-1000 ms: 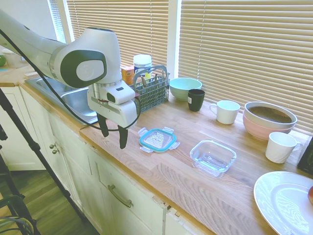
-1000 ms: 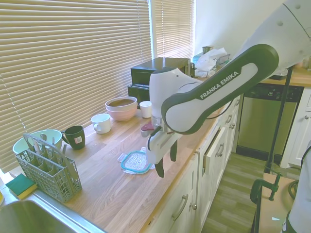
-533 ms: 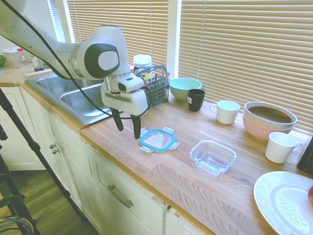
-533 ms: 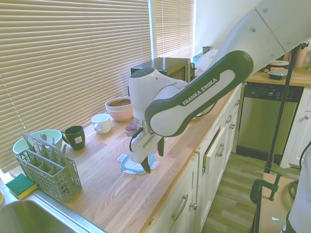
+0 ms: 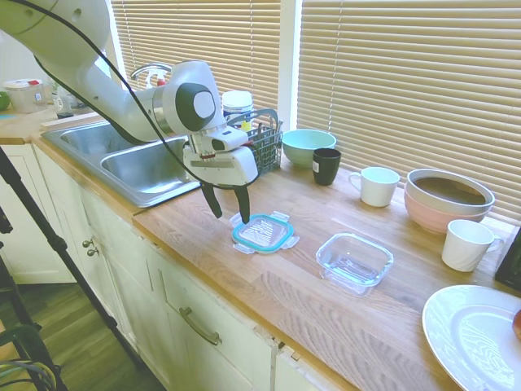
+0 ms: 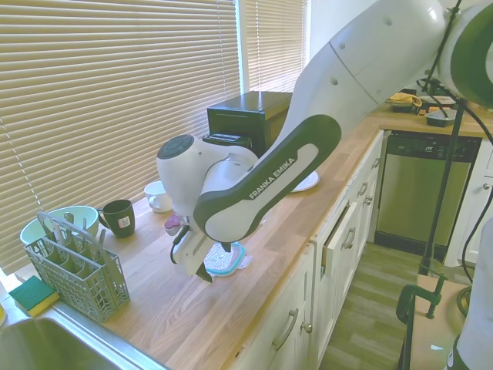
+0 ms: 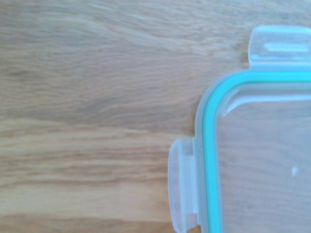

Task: Cover the lid of the food container

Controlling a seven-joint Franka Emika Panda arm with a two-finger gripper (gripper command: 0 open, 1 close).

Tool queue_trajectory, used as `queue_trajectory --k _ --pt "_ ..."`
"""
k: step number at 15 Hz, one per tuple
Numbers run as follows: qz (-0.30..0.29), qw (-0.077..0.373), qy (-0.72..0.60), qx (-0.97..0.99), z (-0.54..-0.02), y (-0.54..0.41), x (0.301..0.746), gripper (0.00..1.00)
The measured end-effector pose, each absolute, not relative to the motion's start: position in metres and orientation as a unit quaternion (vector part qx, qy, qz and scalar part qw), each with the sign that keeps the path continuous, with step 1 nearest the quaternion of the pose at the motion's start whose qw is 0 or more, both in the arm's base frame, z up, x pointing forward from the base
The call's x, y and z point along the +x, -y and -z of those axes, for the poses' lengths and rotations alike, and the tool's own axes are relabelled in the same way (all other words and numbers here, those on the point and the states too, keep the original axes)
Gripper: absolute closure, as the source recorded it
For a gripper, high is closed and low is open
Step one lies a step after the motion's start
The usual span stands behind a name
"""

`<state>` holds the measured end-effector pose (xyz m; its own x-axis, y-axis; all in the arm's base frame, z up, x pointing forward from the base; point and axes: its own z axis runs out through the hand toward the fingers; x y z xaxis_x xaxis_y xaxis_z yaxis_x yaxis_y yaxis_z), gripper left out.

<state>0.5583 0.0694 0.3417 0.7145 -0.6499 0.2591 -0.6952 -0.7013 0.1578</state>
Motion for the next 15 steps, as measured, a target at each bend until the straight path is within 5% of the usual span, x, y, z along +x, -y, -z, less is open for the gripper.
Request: queue_trajectory --k 15 --pt "-0.084 0.188 0.361 0.91 -0.322 -0.066 0.588 0.0"
